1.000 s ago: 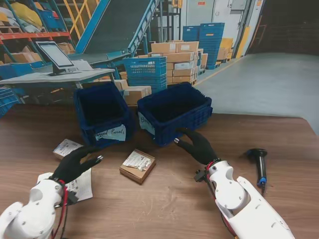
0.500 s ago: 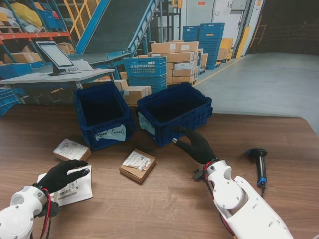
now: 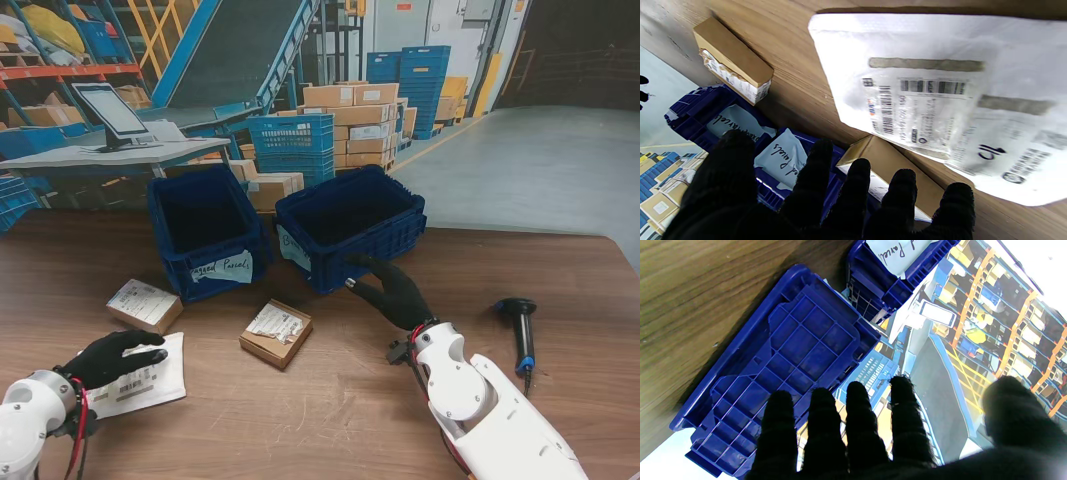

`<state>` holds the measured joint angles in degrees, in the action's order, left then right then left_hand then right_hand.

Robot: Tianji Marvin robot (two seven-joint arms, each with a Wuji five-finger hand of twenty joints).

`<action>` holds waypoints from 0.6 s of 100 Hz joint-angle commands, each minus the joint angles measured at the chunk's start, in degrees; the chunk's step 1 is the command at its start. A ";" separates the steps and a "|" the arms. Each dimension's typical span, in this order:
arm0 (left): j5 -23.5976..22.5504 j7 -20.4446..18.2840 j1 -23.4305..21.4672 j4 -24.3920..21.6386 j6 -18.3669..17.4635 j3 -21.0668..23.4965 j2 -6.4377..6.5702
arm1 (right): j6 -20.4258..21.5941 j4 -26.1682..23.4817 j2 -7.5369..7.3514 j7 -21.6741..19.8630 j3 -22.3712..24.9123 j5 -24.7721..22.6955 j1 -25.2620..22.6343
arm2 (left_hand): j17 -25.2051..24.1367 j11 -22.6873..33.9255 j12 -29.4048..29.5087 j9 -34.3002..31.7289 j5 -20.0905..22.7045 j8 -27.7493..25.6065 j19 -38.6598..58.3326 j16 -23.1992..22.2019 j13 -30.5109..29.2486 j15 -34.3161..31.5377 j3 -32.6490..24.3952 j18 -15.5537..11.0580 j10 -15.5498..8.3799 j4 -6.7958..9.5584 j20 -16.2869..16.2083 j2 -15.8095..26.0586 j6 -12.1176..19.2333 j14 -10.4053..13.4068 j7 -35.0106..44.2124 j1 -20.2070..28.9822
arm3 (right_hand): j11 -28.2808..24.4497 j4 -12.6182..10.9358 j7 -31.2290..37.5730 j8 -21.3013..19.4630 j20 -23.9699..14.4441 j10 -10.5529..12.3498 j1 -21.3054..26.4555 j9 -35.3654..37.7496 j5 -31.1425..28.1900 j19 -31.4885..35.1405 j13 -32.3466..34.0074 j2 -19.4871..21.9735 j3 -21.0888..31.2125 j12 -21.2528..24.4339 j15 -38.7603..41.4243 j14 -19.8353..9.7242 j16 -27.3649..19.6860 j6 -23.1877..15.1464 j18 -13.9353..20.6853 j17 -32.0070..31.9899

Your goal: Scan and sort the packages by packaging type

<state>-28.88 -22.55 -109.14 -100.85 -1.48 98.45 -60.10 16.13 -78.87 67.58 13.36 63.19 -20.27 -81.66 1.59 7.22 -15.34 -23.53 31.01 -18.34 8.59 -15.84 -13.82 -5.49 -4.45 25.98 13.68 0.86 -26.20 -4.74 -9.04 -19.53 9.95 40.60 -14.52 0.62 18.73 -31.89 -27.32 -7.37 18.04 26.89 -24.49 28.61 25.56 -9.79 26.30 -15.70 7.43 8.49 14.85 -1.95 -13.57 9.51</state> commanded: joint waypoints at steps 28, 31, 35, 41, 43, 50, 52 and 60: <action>0.25 -1.91 1.60 4.29 0.00 2.20 0.72 | 0.69 0.43 0.49 -0.94 -1.24 0.04 0.36 | -0.10 0.76 -0.59 0.62 -1.58 -0.22 -0.82 -0.19 -0.23 0.49 1.50 -1.25 -1.15 1.22 -0.61 1.40 1.44 1.57 -0.31 1.95 | 0.28 0.15 -0.06 0.04 -0.93 0.76 -0.93 -0.43 1.68 -0.88 -0.01 1.75 -0.63 -0.30 0.15 -0.34 -0.13 -0.68 0.18 -0.29; 0.05 -1.82 1.90 4.60 0.06 2.28 0.72 | 0.73 0.46 0.49 -0.99 -1.28 0.05 0.40 | -0.05 0.81 -0.60 0.72 -1.71 -0.20 -0.80 -0.20 -0.17 0.49 1.46 -1.27 -1.18 1.22 -0.61 1.34 1.41 1.53 -0.35 1.95 | 0.26 0.15 -0.06 0.04 -0.93 0.66 -0.93 -0.39 1.69 -0.88 0.00 1.75 -0.63 -0.31 0.15 -0.35 -0.12 -0.59 0.20 -0.30; -0.28 -1.72 2.26 4.89 0.15 2.36 0.73 | 0.76 0.50 0.48 -1.03 -1.32 0.05 0.43 | -0.10 0.78 -0.58 1.10 -2.22 -0.11 -0.83 -0.18 0.05 0.56 1.34 -1.43 -1.24 1.23 -0.60 1.17 1.34 1.68 -0.55 2.06 | 0.24 0.15 -0.03 0.02 -0.93 0.73 -0.94 -0.33 1.63 -0.88 -0.04 1.79 -0.63 -0.32 0.13 -0.37 -0.13 -0.68 0.21 -0.30; -1.29 -1.26 2.84 5.35 0.13 2.37 0.70 | 0.83 0.55 0.47 -1.12 -1.37 0.10 0.48 | -0.01 0.88 -0.58 1.40 -2.58 -0.03 -0.79 -0.20 0.02 0.51 1.21 -1.45 -1.09 1.25 -0.61 0.84 1.43 1.64 -0.67 2.10 | 0.21 0.16 -0.01 0.01 -0.93 0.74 -0.94 -0.24 1.61 -0.91 -0.02 1.79 -0.64 -0.34 0.13 -0.30 -0.12 -0.65 0.15 -0.34; -1.67 -1.09 3.06 5.52 0.11 2.36 0.70 | 0.86 0.58 0.47 -1.17 -1.38 0.13 0.50 | 0.00 0.92 -0.58 1.44 -2.69 -0.01 -0.78 -0.20 0.02 0.50 1.14 -1.45 -1.13 1.26 -0.61 0.78 1.42 1.66 -0.71 2.12 | 0.20 0.15 -0.01 0.01 -0.93 0.78 -0.91 -0.23 1.61 -0.91 -0.03 1.78 -0.63 -0.35 0.13 -0.27 -0.12 -0.60 0.13 -0.33; -2.39 -0.63 3.84 6.22 0.25 2.27 0.68 | 0.98 0.66 0.45 -1.33 -1.44 0.23 0.55 | -0.04 0.87 -0.52 2.13 -3.47 0.15 -0.79 -0.18 0.28 0.55 0.92 -1.52 -1.17 1.32 -0.60 0.10 1.23 1.74 -1.03 2.24 | 0.19 0.15 -0.02 0.01 -0.94 0.69 -0.88 -0.18 1.62 -0.91 -0.02 1.76 -0.63 -0.37 0.14 -0.36 -0.11 -0.62 0.17 -0.33; -2.49 -0.43 4.09 6.50 0.31 2.21 0.66 | 1.01 0.67 0.44 -1.38 -1.46 0.24 0.56 | -0.05 0.88 -0.51 2.31 -3.67 0.19 -0.80 -0.19 0.30 0.54 0.86 -1.51 -1.16 1.34 -0.59 -0.23 1.16 1.72 -1.11 2.26 | 0.20 0.15 -0.02 0.02 -0.94 0.71 -0.88 -0.20 1.64 -0.91 0.00 1.76 -0.63 -0.37 0.14 -0.36 -0.11 -0.60 0.18 -0.33; -2.72 -0.25 5.02 7.54 0.47 2.02 0.68 | 1.15 0.69 0.41 -1.49 -1.50 0.22 0.58 | -0.14 0.95 -0.45 3.06 -4.29 0.37 -0.84 -0.18 0.58 0.55 0.38 -1.59 -1.05 1.46 -0.56 -1.17 0.80 1.80 -1.38 2.27 | 0.19 0.16 0.01 0.01 -0.94 0.71 -0.82 -0.14 1.53 -0.92 0.00 1.63 -0.63 -0.39 0.14 -0.38 -0.11 -0.67 0.12 -0.34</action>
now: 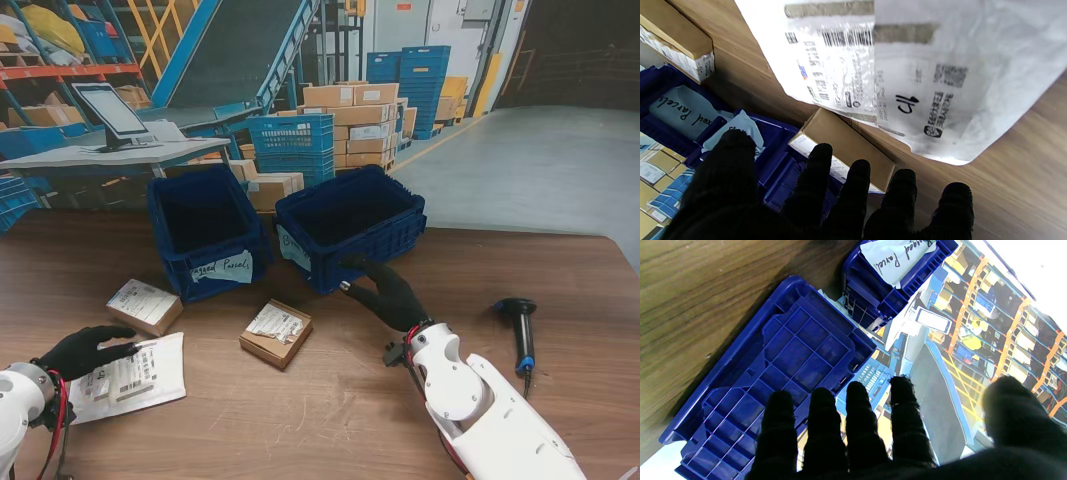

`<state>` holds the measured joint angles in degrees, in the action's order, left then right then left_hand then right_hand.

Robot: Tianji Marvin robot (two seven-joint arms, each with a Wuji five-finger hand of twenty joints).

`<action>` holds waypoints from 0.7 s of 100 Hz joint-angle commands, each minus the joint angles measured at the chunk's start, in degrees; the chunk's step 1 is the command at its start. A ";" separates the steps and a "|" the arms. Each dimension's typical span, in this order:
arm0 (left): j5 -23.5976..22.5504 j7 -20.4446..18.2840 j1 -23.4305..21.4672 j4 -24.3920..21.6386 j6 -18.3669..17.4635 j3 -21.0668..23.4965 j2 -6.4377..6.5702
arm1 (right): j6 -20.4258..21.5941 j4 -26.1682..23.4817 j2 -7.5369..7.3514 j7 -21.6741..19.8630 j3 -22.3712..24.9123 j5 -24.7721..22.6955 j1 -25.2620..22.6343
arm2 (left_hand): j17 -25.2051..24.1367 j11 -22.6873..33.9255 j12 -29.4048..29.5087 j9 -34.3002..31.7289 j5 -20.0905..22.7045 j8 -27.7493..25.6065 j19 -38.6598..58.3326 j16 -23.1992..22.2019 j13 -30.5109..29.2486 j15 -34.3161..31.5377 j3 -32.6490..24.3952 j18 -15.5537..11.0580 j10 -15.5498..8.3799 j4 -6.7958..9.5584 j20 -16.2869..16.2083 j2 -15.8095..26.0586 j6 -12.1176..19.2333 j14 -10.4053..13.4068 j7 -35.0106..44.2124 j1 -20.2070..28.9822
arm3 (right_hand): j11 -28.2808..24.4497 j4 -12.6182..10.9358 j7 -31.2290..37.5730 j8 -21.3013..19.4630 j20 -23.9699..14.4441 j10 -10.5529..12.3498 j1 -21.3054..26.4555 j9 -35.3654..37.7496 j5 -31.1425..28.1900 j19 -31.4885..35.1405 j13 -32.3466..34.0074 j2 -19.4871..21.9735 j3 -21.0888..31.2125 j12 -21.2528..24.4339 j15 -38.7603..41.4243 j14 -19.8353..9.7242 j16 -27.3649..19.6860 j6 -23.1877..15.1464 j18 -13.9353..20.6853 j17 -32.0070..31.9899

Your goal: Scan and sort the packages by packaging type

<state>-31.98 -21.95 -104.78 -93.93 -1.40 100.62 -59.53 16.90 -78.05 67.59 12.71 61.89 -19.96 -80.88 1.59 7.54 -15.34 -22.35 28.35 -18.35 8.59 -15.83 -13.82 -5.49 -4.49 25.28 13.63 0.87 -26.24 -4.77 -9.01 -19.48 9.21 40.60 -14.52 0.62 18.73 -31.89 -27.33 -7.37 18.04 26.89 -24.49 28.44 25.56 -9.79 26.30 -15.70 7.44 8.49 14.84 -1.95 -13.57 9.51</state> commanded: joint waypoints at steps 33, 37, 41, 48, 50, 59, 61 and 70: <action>-0.82 -4.91 5.20 6.30 -0.66 -1.42 1.26 | 0.74 0.00 0.37 -1.07 -0.24 0.10 -0.12 | -0.48 0.83 0.16 4.40 -3.48 1.15 -0.48 -0.06 1.57 0.62 -7.38 -1.34 -0.81 0.50 -0.45 -5.07 -0.72 1.86 -1.86 -2.51 | 0.15 0.19 0.02 -0.01 -0.94 0.72 -0.67 -0.01 1.53 -0.79 -0.01 1.47 -0.65 -0.46 0.10 -0.40 -0.11 -0.67 0.18 -0.32; -0.95 -5.43 5.77 7.06 -0.59 -1.64 1.40 | 0.82 0.04 0.37 -1.09 -0.28 0.11 -0.09 | -0.59 0.85 0.21 4.63 -3.89 1.25 -0.46 -0.04 1.72 0.65 -8.97 -1.44 -0.75 0.05 -0.42 -5.70 -1.15 1.80 -2.08 -3.28 | 0.13 0.18 0.03 -0.02 -0.94 0.74 -0.62 0.02 1.52 -0.80 -0.02 1.43 -0.63 -0.47 0.09 -0.36 -0.11 -0.65 0.20 -0.34; -1.12 -5.93 6.33 7.82 -0.64 -1.86 1.54 | 0.88 0.07 0.37 -1.11 -0.31 0.12 -0.06 | -0.61 0.83 0.17 4.91 -4.18 1.31 -0.46 -0.05 1.79 0.65 -9.19 -1.45 -0.65 -0.08 -0.42 -5.94 -1.53 1.91 -2.25 -3.35 | 0.12 0.20 0.03 -0.02 -0.93 0.79 -0.70 0.02 1.55 -0.82 -0.02 1.49 -0.67 -0.48 0.09 -0.32 -0.11 -0.63 0.16 -0.37; -1.46 -6.59 7.18 9.05 -0.77 -2.20 1.75 | 0.98 0.08 0.34 -1.26 -0.30 0.21 -0.03 | -0.63 0.64 0.15 5.81 -5.03 1.48 -0.43 -0.04 2.13 0.75 -9.50 -1.59 -0.54 -0.23 -0.45 -6.17 -2.20 1.99 -2.73 -3.43 | 0.14 0.20 0.04 -0.03 -0.93 0.76 -0.71 0.03 1.54 -0.84 -0.05 1.46 -0.67 -0.48 0.07 -0.30 -0.12 -0.71 0.17 -0.40; -1.58 -6.57 7.40 9.41 -0.79 -2.30 1.76 | 1.00 0.08 0.34 -1.31 -0.29 0.26 -0.03 | -0.69 0.59 0.15 6.07 -5.07 1.50 -0.43 -0.04 2.22 0.77 -9.63 -1.58 -0.52 -0.25 -0.46 -6.34 -2.19 1.91 -2.79 -3.36 | 0.12 0.19 0.08 -0.04 -0.93 0.79 -0.67 0.11 1.46 -0.86 -0.13 1.40 -0.66 -0.49 0.03 -0.24 -0.13 -0.69 0.12 -0.44; -1.91 -6.80 8.41 10.82 -0.57 -2.74 1.88 | 1.09 0.10 0.34 -1.44 -0.27 0.47 -0.02 | -0.91 0.09 0.25 7.92 -5.96 1.69 -0.45 -0.03 2.71 0.88 -10.43 -1.82 -0.19 -0.37 -0.50 -7.15 -2.86 2.28 -3.39 -3.45 | 0.13 0.21 0.10 -0.05 -0.94 0.78 -0.68 0.19 1.44 -0.87 0.03 1.41 -0.68 -0.50 0.09 -0.28 -0.11 -0.72 0.09 -0.44; -1.92 -6.91 8.64 11.12 -0.45 -2.85 1.90 | 1.10 0.09 0.33 -1.49 -0.27 0.49 -0.02 | -0.97 0.00 0.27 8.31 -6.23 1.74 -0.45 -0.03 2.83 0.91 -10.65 -1.85 -0.11 -0.39 -0.51 -7.39 -3.07 2.23 -3.55 -3.43 | 0.13 0.21 0.12 -0.06 -0.94 0.81 -0.67 0.21 1.39 -0.87 0.03 1.38 -0.68 -0.50 0.10 -0.35 -0.10 -0.71 0.10 -0.42; -2.17 -7.99 9.63 12.18 0.01 -3.36 2.16 | 1.20 0.09 0.30 -1.70 -0.26 0.63 -0.01 | -1.34 -0.28 0.28 10.58 -7.58 2.08 -0.35 -0.05 3.72 1.00 -15.23 -2.13 0.16 -1.30 -0.82 -9.29 -3.96 2.41 -4.92 -5.43 | 0.13 0.21 0.12 -0.06 -0.95 0.84 -0.57 0.27 1.40 -0.89 0.01 1.31 -0.66 -0.51 0.09 -0.33 -0.10 -0.67 0.03 -0.42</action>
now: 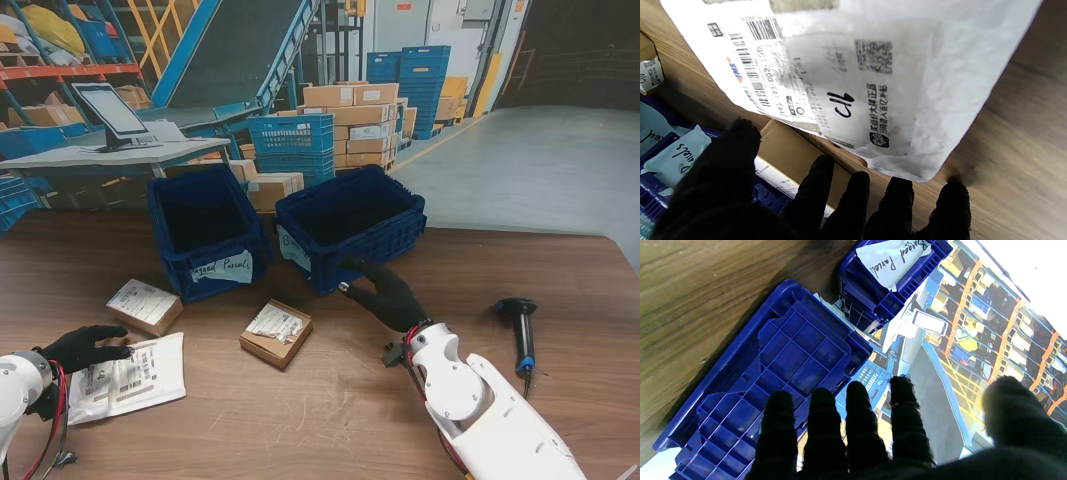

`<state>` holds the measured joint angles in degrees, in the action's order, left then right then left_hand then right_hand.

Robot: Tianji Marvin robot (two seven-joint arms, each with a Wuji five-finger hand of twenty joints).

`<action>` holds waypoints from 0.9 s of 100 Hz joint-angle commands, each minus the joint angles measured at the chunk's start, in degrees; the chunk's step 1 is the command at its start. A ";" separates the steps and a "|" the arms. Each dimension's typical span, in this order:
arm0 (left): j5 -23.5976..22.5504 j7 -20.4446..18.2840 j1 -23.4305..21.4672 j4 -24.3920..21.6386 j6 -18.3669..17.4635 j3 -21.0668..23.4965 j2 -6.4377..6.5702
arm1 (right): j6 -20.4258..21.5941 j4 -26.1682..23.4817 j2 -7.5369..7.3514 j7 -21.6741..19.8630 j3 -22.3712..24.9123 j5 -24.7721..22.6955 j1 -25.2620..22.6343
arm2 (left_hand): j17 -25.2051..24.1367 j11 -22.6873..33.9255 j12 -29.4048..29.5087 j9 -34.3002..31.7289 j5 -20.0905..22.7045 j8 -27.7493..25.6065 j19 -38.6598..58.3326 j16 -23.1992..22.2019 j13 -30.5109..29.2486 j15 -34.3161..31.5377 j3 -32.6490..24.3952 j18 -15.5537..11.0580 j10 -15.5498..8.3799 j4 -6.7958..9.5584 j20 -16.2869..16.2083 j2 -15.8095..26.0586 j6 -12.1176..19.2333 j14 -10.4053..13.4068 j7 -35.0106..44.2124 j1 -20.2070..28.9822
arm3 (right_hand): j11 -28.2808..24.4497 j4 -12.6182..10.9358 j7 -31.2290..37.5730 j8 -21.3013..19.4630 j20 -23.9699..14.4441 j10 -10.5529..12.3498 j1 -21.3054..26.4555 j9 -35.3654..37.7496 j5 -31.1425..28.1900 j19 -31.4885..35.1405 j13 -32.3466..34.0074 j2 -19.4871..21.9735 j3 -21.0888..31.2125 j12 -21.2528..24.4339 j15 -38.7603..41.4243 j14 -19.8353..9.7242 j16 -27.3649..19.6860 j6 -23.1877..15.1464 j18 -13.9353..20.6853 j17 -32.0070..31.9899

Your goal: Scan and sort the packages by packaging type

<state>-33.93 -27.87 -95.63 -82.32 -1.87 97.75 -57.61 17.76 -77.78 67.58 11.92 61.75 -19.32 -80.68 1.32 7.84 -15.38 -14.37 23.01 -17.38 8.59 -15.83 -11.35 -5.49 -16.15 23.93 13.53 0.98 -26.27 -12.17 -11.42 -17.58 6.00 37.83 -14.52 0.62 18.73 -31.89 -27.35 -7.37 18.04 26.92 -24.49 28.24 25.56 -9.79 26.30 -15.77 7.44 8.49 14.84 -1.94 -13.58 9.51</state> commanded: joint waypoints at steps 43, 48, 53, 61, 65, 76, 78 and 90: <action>-4.94 -9.18 3.75 2.86 -1.87 -2.89 2.01 | 0.16 -0.34 0.22 -1.35 0.28 0.34 -0.35 | -0.06 0.49 0.01 -0.71 1.07 0.84 -0.08 0.16 -0.11 0.61 -11.94 -0.31 0.03 -2.84 -0.61 -10.69 -2.34 0.16 -1.02 -2.83 | -0.03 0.22 0.21 -0.09 -0.96 0.76 -0.14 0.43 1.25 -0.78 0.02 0.96 -0.61 -0.60 0.06 -0.30 -0.09 -0.59 0.11 -0.44; -5.81 -9.96 3.91 2.77 -2.62 -3.13 2.21 | 0.12 -0.35 0.21 -1.42 0.30 0.36 -0.34 | 0.19 0.75 -0.05 -1.24 1.51 0.79 0.08 0.15 -0.40 0.48 -12.56 -0.21 -0.12 -3.08 -0.54 -11.34 -2.27 0.10 -0.89 -3.06 | -0.07 0.22 0.20 -0.09 -0.97 0.83 -0.07 0.44 1.30 -0.80 -0.05 0.91 -0.61 -0.63 0.04 -0.29 -0.10 -0.56 0.11 -0.46; -6.85 -10.33 3.96 2.56 -3.34 -3.34 2.33 | 0.11 -0.35 0.20 -1.44 0.31 0.35 -0.34 | 0.42 1.06 -0.13 -1.79 2.13 0.65 0.54 0.09 -0.88 0.18 -14.41 -0.11 -0.06 -3.52 -0.28 -12.29 -2.16 0.03 -0.61 -3.70 | -0.09 0.23 0.24 -0.11 -0.97 0.87 -0.09 0.40 1.22 -0.80 0.05 0.88 -0.64 -0.65 0.08 -0.31 -0.08 -0.55 0.14 -0.45; -9.04 -10.71 4.02 2.10 -4.39 -3.73 2.49 | 0.12 -0.38 0.22 -1.40 0.34 0.39 -0.35 | 0.82 1.66 -0.34 -2.91 2.75 0.52 1.15 -0.03 -1.74 -0.25 -16.31 -0.04 -0.37 -3.94 0.00 -13.58 -2.16 -0.02 -0.36 -3.86 | -0.15 0.22 0.24 -0.11 -0.99 0.78 0.00 0.42 1.25 -0.81 0.04 0.84 -0.60 -0.68 0.07 -0.25 -0.08 -0.65 0.15 -0.43; -10.45 -11.02 4.05 1.77 -5.04 -3.92 2.59 | 0.11 -0.42 0.23 -1.38 0.37 0.42 -0.38 | 1.09 1.97 -0.47 -3.45 3.51 0.39 1.45 -0.13 -2.18 -0.48 -16.57 -0.04 -0.41 -4.04 0.00 -13.97 -1.92 -0.08 -0.01 -3.94 | -0.17 0.22 0.25 -0.12 -1.00 0.77 0.10 0.41 1.24 -0.82 -0.03 0.75 -0.59 -0.69 0.04 -0.28 -0.09 -0.55 0.09 -0.44; -13.88 -12.08 4.14 0.87 -6.95 -4.54 2.88 | 0.03 -0.59 0.22 -1.33 0.51 0.37 -0.49 | 1.35 2.44 -0.65 -4.37 4.09 0.21 2.43 -0.29 -2.81 -0.85 -17.53 0.04 -0.72 -4.27 0.00 -14.97 -1.67 -0.07 0.34 -4.10 | -0.19 0.23 0.24 -0.12 -1.01 0.75 0.16 0.39 1.26 -0.81 -0.01 0.59 -0.59 -0.70 0.05 -0.24 -0.09 -0.49 0.04 -0.41; -14.49 -12.25 4.16 0.72 -7.31 -4.67 2.92 | 0.01 -0.62 0.22 -1.33 0.55 0.40 -0.51 | 1.12 2.54 -0.72 -4.49 4.11 0.08 3.71 -0.48 -2.98 -1.08 -18.63 0.01 -0.77 -4.54 0.06 -15.20 -1.69 -0.14 0.49 -4.55 | -0.20 0.22 0.27 -0.13 -1.01 0.76 0.25 0.38 1.18 -0.83 0.01 0.47 -0.57 -0.70 0.06 -0.29 -0.09 -0.49 0.07 -0.45; -17.43 -12.99 4.43 0.24 -8.84 -5.44 3.11 | -0.25 -0.92 0.22 -1.27 0.80 0.39 -0.71 | 1.61 3.24 -1.15 -5.22 4.43 -0.07 6.23 -1.07 -4.27 -1.96 -20.05 -0.23 -0.95 -4.69 -0.08 -16.49 -1.84 -0.13 0.70 -4.38 | -0.23 0.22 0.26 -0.13 -1.02 0.81 0.54 0.35 1.24 -0.83 0.06 0.26 -0.49 -0.72 0.08 -0.25 -0.09 -0.45 0.07 -0.41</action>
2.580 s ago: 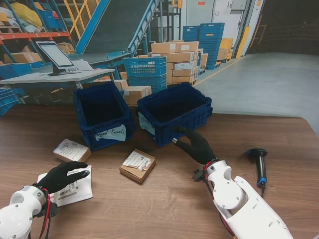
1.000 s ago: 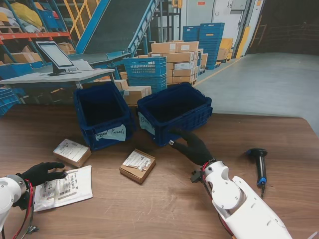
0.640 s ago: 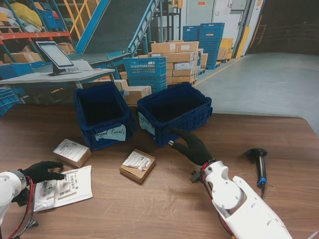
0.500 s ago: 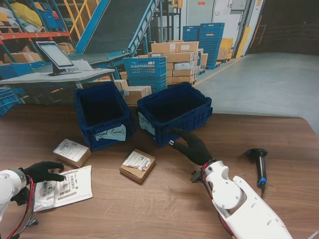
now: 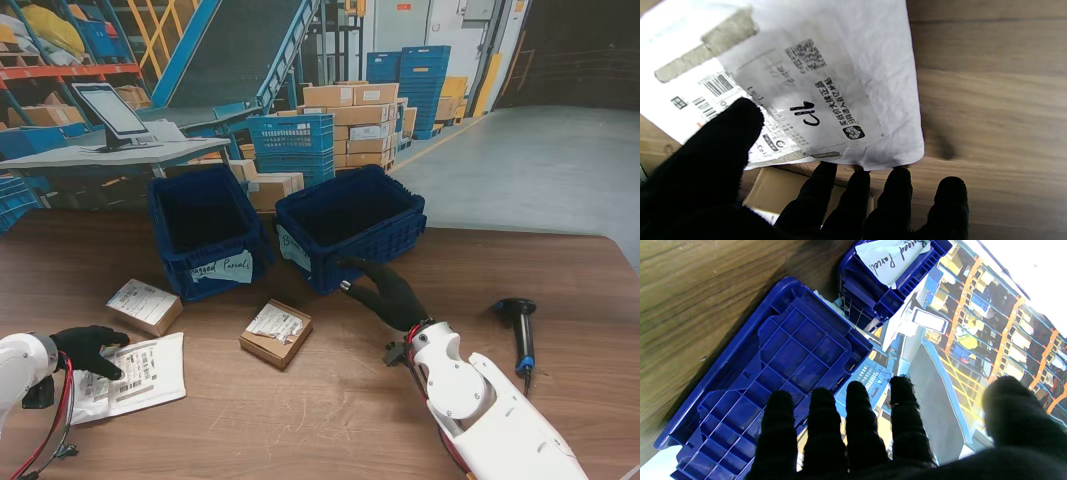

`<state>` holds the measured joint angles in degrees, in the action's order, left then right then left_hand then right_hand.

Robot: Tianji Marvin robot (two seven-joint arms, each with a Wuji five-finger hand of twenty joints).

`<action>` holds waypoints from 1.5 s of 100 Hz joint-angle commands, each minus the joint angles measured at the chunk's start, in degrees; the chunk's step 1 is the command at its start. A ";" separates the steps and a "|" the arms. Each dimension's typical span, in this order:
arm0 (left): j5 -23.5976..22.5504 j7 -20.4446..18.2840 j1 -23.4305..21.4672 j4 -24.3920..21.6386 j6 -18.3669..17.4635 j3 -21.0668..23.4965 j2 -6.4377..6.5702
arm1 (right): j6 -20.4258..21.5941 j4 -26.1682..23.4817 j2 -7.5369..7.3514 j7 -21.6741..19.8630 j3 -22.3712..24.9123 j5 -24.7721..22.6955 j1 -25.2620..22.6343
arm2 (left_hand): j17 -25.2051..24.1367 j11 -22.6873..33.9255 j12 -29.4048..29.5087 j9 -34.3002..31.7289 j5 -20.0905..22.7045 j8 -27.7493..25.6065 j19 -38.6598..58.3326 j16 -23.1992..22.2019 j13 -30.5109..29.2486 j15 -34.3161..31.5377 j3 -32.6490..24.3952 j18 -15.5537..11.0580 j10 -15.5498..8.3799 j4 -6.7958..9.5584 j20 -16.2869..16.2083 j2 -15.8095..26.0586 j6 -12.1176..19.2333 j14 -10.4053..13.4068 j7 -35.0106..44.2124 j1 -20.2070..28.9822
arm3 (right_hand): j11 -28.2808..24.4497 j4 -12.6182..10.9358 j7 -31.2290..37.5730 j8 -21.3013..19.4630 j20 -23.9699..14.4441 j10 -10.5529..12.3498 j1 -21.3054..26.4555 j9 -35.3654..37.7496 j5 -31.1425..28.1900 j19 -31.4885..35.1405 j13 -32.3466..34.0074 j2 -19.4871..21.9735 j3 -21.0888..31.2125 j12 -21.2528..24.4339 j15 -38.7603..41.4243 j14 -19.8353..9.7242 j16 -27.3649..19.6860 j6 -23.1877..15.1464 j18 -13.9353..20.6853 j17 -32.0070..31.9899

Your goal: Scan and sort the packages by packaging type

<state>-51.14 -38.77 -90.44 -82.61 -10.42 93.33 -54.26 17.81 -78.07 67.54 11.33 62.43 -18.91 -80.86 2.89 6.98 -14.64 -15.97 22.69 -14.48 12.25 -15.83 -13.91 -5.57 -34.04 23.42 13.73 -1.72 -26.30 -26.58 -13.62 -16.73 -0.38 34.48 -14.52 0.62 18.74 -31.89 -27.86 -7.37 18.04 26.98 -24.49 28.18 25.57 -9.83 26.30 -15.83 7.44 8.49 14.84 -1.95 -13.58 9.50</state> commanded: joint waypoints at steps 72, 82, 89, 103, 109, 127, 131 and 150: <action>-4.06 1.19 -0.89 1.46 -3.03 -3.24 -0.43 | -1.73 -1.91 0.16 -0.47 1.39 -0.35 -1.41 | 4.18 21.19 -19.82 -22.22 12.22 -16.09 21.55 -23.92 -20.56 -17.62 -12.90 1.77 -7.06 -2.53 -4.23 -9.46 5.60 3.01 28.49 1.88 | -0.56 0.30 0.46 -0.23 -0.78 0.70 1.97 0.07 0.83 -0.55 0.11 -1.61 -0.20 -0.66 0.25 -0.21 0.00 -0.23 0.03 -0.31; -3.73 1.69 -0.96 1.69 -2.45 -3.45 -0.52 | -1.82 -1.98 0.14 -0.53 1.40 -0.40 -1.41 | 4.95 23.76 -22.34 -24.18 11.71 -19.51 23.58 -27.16 -22.25 -19.80 -13.44 1.82 -7.91 -2.33 -5.21 -9.17 6.83 3.50 35.51 2.74 | -0.61 0.34 0.46 -0.24 -0.80 0.59 2.04 0.04 0.86 -0.56 0.16 -1.74 -0.18 -0.65 0.27 -0.22 0.00 -0.22 0.06 -0.34; -3.47 1.60 -1.04 1.59 -1.91 -3.42 -0.56 | -1.86 -2.00 0.11 -0.61 1.40 -0.46 -1.41 | 4.78 23.56 -22.44 -23.64 11.02 -19.85 23.71 -27.37 -21.73 -19.52 -13.22 1.71 -7.91 -2.32 -5.27 -8.47 6.85 3.40 36.25 2.46 | -0.61 0.36 0.44 -0.23 -0.82 0.67 2.02 0.00 0.90 -0.56 0.08 -1.69 -0.19 -0.63 0.24 -0.25 0.00 -0.24 0.03 -0.35; -2.89 1.87 -1.33 0.90 -0.74 -2.77 -0.73 | -1.86 -1.97 0.11 -0.67 1.33 -0.45 -1.35 | 4.24 22.68 -22.12 -22.62 10.12 -19.40 23.38 -27.25 -20.95 -18.42 -12.09 1.78 -7.65 -2.16 -5.07 -7.38 6.49 3.12 36.10 2.02 | -0.63 0.37 0.44 -0.24 -0.84 0.63 1.97 0.00 0.88 -0.56 0.05 -1.62 -0.20 -0.61 0.24 -0.16 0.00 -0.22 0.04 -0.37; -3.02 2.50 -1.61 0.37 -0.38 -2.32 -0.87 | -1.84 -1.94 0.13 -0.62 1.28 -0.45 -1.31 | 3.57 19.67 -19.94 -20.56 9.34 -17.44 22.23 -25.15 -19.55 -15.65 -11.13 1.80 -7.08 -2.14 -4.44 -6.72 6.12 2.65 33.49 1.26 | -0.61 0.37 0.41 -0.23 -0.85 0.62 1.99 -0.04 0.94 -0.56 0.06 -1.61 -0.20 -0.60 0.25 -0.16 0.00 -0.16 0.03 -0.37; -2.39 2.50 -2.64 -1.78 0.78 -0.98 -1.10 | -1.71 -1.90 0.14 -0.59 1.21 -0.46 -1.28 | 1.85 11.18 -10.76 -13.40 7.25 -8.25 18.08 -14.54 -14.25 -7.49 -5.45 1.57 -4.87 -2.57 -2.77 -3.07 3.65 1.04 19.54 -1.97 | -0.59 0.38 0.39 -0.23 -0.88 0.60 1.82 -0.03 0.96 -0.58 0.08 -1.46 -0.26 -0.57 0.25 -0.19 0.01 -0.16 0.04 -0.40; -2.10 2.46 -3.01 -2.20 0.90 -0.63 -1.13 | -1.69 -1.90 0.15 -0.55 1.21 -0.43 -1.29 | 1.60 9.82 -9.12 -11.85 6.71 -6.68 16.71 -12.27 -13.04 -6.16 -4.17 1.46 -4.51 -2.58 -2.12 -2.40 3.31 0.83 16.68 -2.38 | -0.60 0.38 0.39 -0.22 -0.89 0.56 1.83 0.01 0.94 -0.57 0.05 -1.47 -0.25 -0.57 0.24 -0.17 0.01 -0.17 0.03 -0.37; -0.56 1.48 -5.51 -4.58 1.45 1.78 -1.20 | -1.57 -2.00 0.19 -0.34 1.21 -0.42 -1.37 | 0.99 7.03 -5.83 -7.63 3.91 -3.59 13.62 -7.40 -9.59 -3.67 -1.06 1.52 -3.73 -2.71 -0.90 -0.99 2.14 -0.33 10.05 -4.13 | -0.59 0.39 0.34 -0.21 -0.92 0.65 1.72 0.03 0.95 -0.60 0.03 -1.46 -0.29 -0.57 0.21 -0.18 0.01 -0.14 0.02 -0.41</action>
<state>-51.88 -35.78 -94.12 -86.59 -9.55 94.72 -55.07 16.21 -79.67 67.46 11.56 63.77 -19.17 -81.83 5.03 15.08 -21.26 -24.99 28.32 -18.33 27.62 -24.50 -25.44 -10.56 -36.75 23.42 10.50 -3.64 -27.96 -28.84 -11.60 -14.45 10.46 31.70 -14.52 0.62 18.78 -31.89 -27.99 -7.37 18.89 26.99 -24.49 28.16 25.70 -11.08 26.33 -15.85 7.74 8.49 14.84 -1.85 -13.59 9.50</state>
